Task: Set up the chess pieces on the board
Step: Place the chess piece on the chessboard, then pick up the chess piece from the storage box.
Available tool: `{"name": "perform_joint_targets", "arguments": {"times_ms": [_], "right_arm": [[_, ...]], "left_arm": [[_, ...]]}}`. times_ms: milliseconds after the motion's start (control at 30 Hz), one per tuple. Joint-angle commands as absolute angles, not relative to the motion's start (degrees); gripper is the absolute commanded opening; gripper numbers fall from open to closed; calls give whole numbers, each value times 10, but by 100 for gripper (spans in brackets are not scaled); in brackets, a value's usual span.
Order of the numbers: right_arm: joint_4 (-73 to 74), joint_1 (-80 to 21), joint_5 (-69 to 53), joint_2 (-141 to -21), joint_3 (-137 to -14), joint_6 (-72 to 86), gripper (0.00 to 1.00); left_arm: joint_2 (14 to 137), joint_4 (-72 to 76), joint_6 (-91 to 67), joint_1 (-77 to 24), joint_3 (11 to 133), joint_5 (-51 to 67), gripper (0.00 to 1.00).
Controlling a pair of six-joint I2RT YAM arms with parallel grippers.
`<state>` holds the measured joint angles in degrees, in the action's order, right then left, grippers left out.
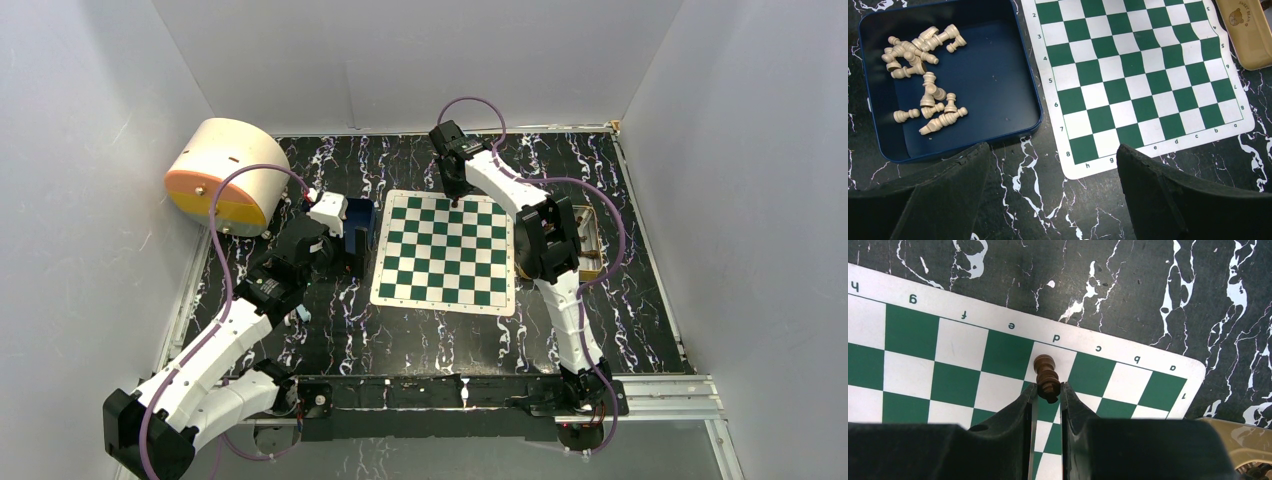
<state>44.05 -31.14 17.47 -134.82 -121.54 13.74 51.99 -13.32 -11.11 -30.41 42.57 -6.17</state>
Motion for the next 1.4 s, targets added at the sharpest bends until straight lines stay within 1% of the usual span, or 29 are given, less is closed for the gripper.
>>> {"name": "perform_joint_targets", "arguments": {"times_ms": [0,100,267,633,733,833,933,1067,1200,1367], "right_arm": [[458,-304,181,-1317,-1246,143,23],[460,-302,177,-1319,-1246,145,23],[465,-302,174,-1326,-1249,145,27],[466,-302,157,-1313,-1254,149,53],[474,-301,148,-1291,-1248,151,58],[476,-297,135,-1249,-1208,154,60],[464,-285,129,-1191,-1139,152,58],[441,-264,133,-1111,-1048,146,49],[435,-242,173,-1047,-981,146,38],[380,-199,201,-978,-878,148,33]], "left_arm": [[515,-128,-108,-300,422,-62,94],[515,-128,-108,-300,422,-62,94],[516,-127,-108,-300,422,-62,94],[517,-128,-108,-300,422,-62,94],[518,-128,-108,-300,421,-62,94],[518,-127,-108,-300,421,-62,94],[515,-129,-107,-300,420,-61,94],[507,-129,-108,-300,418,-65,94],[511,-125,-109,-300,419,-52,94],[508,-127,-108,-300,418,-54,94]]}}
